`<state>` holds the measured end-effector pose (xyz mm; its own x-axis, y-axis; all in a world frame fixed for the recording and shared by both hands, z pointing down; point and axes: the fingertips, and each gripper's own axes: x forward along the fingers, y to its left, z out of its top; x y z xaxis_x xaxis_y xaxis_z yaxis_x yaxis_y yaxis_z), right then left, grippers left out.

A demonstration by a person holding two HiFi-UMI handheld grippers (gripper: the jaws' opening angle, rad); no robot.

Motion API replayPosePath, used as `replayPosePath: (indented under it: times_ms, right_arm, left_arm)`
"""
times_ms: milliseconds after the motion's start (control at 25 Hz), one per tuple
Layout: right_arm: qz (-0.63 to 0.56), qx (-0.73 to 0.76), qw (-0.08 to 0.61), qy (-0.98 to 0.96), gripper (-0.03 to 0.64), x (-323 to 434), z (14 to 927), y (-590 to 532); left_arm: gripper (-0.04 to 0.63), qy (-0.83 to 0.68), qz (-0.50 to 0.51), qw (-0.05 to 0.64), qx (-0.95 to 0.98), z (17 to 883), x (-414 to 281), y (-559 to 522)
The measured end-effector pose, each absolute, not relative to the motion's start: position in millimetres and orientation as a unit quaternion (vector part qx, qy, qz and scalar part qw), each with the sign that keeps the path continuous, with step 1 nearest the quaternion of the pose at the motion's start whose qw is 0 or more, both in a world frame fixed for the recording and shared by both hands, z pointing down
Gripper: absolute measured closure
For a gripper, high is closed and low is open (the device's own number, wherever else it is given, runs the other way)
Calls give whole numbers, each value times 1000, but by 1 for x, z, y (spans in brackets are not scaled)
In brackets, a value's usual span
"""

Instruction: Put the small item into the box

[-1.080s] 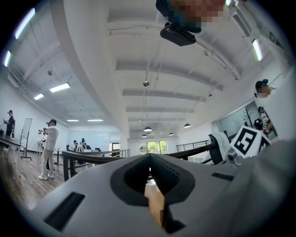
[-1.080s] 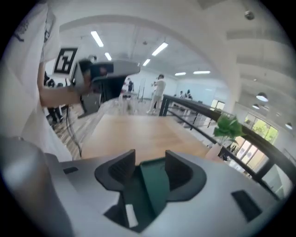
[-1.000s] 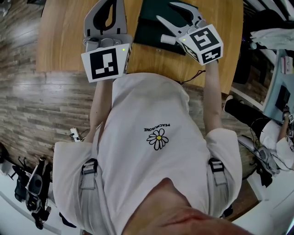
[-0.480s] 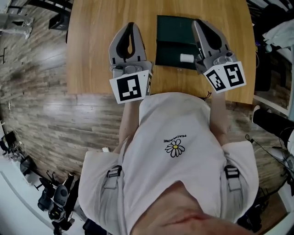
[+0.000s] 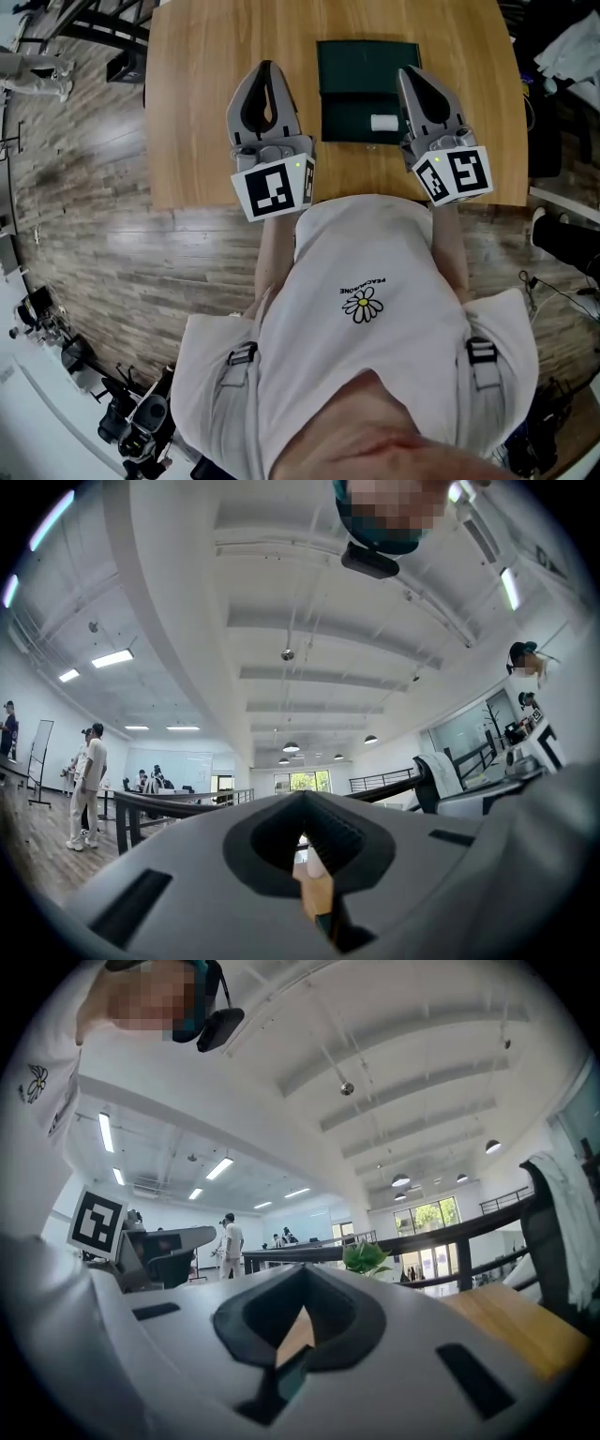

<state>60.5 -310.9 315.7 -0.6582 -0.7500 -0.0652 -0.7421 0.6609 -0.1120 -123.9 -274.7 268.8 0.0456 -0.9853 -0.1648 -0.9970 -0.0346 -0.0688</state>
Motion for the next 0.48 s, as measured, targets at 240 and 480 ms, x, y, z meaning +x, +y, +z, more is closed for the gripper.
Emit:
replayPosePath:
  times_ms: [240, 480]
  right_arm:
    - [-30, -409, 55, 910, 612, 64, 313, -308]
    - [-22, -411, 60, 909, 612, 69, 307, -306]
  left_arm:
    - [578, 689, 36, 88, -719, 266, -118, -271]
    - [578, 691, 36, 91, -716, 263, -117, -267]
